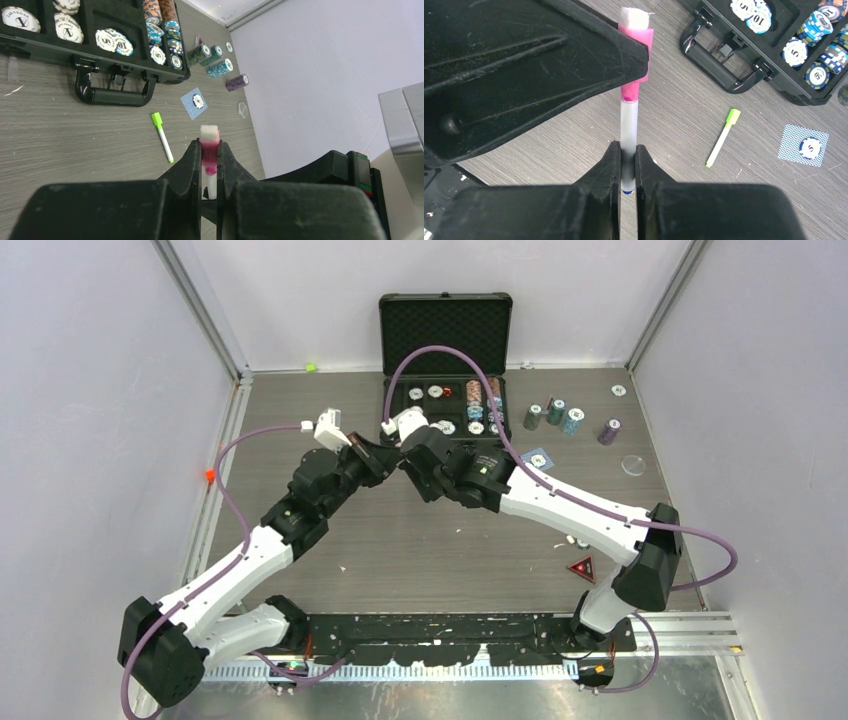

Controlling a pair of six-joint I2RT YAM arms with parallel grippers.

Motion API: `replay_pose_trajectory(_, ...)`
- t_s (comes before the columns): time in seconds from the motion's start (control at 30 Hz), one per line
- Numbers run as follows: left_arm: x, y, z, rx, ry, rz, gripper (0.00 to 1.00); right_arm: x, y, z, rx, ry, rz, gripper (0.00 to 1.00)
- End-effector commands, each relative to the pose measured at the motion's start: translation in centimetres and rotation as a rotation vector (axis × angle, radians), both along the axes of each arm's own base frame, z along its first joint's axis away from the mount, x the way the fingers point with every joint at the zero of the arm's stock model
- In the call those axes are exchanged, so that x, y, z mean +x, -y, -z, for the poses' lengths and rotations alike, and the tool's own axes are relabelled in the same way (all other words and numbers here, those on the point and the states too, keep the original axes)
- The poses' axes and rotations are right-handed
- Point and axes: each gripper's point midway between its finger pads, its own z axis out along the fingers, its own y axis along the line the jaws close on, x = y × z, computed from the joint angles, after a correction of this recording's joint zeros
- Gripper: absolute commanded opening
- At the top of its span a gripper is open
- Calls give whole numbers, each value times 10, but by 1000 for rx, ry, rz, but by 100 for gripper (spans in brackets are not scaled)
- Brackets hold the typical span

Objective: Insert the pens into the pen caps

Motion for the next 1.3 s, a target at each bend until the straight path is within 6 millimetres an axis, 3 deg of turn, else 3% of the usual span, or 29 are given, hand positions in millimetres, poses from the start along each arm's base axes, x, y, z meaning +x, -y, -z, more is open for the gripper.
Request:
replay_pose_trajectory(0.0,-64,34,59,100,-186,311,0,37,-28,-128,376,303,49,0)
replay_pose_trajectory(0.23,-77,43,40,25,-16,420,0,17,-23,-151,558,272,-72,0)
replay_pose_trajectory(0.43,-98,51,16,-70,149,542,0,-19,-21,-196,838,232,-302,0)
replay_pose_trajectory(0.67,-116,48,19,-93,208,614,0,-56,-15,-227,952,268,-476,0)
replay_pose_trajectory(0.87,-122,46,21,-86,227,629,0,-65,-12,-229,953,272,-510,0)
replay_pose_trajectory(1.1,-122,45,14,-84,257,626,1,-64,-12,-216,918,255,-504,0)
replay_pose_trajectory(1.2,-118,43,9,-89,264,597,6,-65,-10,-209,905,245,-499,0)
replay_pose_trajectory(1.27,-118,40,4,-98,278,579,17,-65,-6,-204,897,243,-486,0)
